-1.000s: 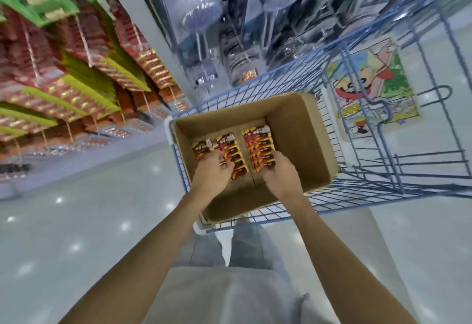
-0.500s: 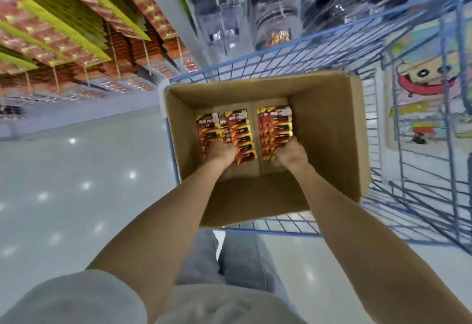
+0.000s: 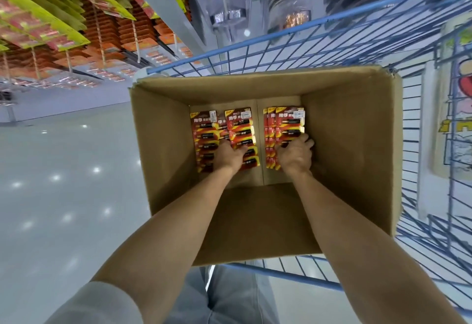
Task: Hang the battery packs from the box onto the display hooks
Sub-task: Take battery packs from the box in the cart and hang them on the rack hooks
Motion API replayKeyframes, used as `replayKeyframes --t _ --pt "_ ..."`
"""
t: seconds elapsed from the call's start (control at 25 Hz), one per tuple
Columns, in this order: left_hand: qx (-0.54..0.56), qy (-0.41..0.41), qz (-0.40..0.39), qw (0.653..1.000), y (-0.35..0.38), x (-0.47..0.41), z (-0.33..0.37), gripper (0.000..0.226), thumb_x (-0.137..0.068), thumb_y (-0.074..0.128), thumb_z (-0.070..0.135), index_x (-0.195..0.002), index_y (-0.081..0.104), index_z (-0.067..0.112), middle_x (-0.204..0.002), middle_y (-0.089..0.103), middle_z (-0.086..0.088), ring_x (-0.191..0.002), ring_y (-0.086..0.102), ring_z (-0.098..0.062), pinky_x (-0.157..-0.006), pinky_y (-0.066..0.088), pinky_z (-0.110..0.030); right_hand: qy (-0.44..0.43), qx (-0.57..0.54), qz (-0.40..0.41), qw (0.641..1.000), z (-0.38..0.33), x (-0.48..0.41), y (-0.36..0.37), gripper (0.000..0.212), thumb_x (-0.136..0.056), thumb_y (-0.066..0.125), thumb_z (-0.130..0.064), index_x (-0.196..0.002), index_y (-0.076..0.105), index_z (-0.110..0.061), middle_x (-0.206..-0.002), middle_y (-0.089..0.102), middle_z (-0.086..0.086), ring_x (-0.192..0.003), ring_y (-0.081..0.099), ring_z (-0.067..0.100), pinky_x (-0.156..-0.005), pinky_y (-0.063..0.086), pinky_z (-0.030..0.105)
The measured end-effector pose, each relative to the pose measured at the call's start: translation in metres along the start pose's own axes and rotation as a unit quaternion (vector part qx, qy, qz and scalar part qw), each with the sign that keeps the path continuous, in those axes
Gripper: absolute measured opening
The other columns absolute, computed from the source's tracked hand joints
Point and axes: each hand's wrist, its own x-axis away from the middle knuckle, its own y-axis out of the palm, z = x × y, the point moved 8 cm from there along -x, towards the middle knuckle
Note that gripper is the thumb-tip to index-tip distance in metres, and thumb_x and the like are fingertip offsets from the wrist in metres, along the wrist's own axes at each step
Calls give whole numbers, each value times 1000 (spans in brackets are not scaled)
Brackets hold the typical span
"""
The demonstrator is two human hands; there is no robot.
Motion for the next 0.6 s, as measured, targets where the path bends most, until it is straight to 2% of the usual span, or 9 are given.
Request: replayKeyframes --t 0.16,0.28,0.36,0.44,0.52,0.6 --pt "4 19 39 999 7 -5 0 33 -101 65 22 -131 57 11 -133 64 -10 -129 59 -31 -109 43 -43 -15 -27 56 998 4 1 -3 84 -88 80 -32 -150 28 -8 -151 40 19 -136 48 37 -103 49 47" --pt "18 19 39 999 12 -4 -5 33 -102 62 18 -135 59 12 -140 59 -12 -134 54 -32 -111 42 -46 -29 -109 -3 994 10 -1 7 54 -91 77 -25 -137 51 -15 -136 60 12 -128 58 32 -101 50 43" --pt "38 14 34 999 10 -2 -8 28 -102 62 17 -130 62 13 -140 58 -12 -132 55 -33 -107 45 -44 -12 -151 -55 987 12 5 10 42 -94 73 -19 -133 58 -16 -132 65 9 -128 60 31 -100 47 38" --pt "52 6 25 998 5 8 -10 23 -103 60 15 -126 63 14 -137 59 -11 -129 56 -32 -103 46 -41 -3 -173 -97 980 13 18 8 47 -93 73 -18 -138 56 -16 -136 63 9 -131 57 31 -107 45 42" --pt "62 0 11 998 -3 24 -11 23 -104 58 15 -127 61 15 -138 58 -9 -130 54 -31 -106 45 -44 -2 -207 -117 971 14 38 -4 57 -91 76 -18 -142 52 -17 -140 60 9 -134 54 32 -113 43 49" --pt "88 2 0 996 -16 49 -12 27 -104 58 16 -131 59 17 -139 58 -8 -129 56 -30 -108 46 -47 -12 -241 -116 964 20 64 -24 54 -89 78 -20 -139 57 -20 -136 64 8 -129 58 31 -112 45 52"
